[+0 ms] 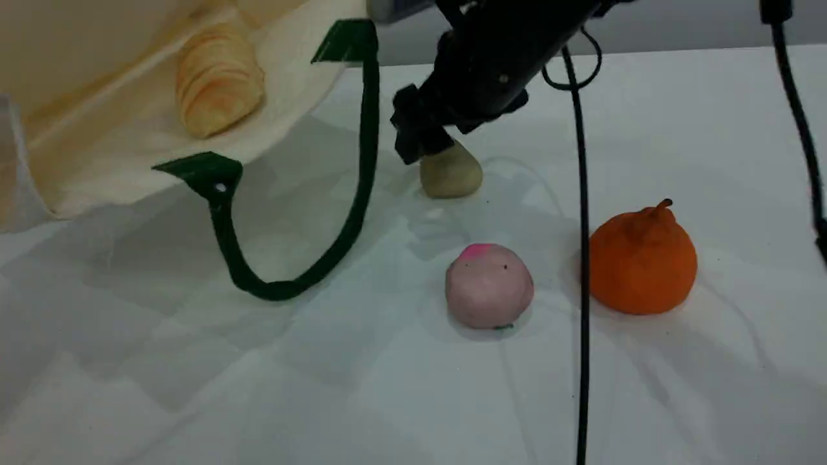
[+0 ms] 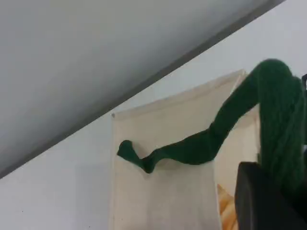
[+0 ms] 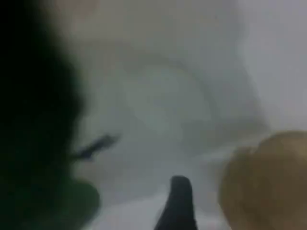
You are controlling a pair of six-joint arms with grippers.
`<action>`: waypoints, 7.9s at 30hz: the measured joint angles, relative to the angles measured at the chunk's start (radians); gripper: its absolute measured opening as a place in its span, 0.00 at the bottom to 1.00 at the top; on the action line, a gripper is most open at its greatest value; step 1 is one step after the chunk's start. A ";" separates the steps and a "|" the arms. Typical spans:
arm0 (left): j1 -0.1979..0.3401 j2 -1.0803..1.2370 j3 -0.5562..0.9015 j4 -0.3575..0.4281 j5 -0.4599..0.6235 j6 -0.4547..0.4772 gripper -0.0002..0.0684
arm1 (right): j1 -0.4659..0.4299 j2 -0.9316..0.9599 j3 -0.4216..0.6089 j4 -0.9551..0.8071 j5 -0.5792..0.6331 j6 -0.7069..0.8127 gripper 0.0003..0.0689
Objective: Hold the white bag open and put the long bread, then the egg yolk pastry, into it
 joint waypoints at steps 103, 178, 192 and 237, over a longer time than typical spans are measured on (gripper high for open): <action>-0.119 0.134 0.001 -0.162 0.000 0.030 0.12 | 0.376 -0.439 0.538 0.102 -0.504 0.063 0.27; -0.119 0.133 0.000 -0.194 -0.004 0.025 0.80 | -0.157 -1.028 0.508 0.183 -0.306 -0.070 0.82; -0.119 -0.031 -0.002 -0.092 0.001 -0.110 0.87 | -0.157 -1.318 0.508 0.159 -0.089 -0.076 0.81; -0.119 -1.513 1.205 0.152 0.001 -0.310 0.87 | -0.157 -2.239 0.791 -0.392 0.892 0.509 0.81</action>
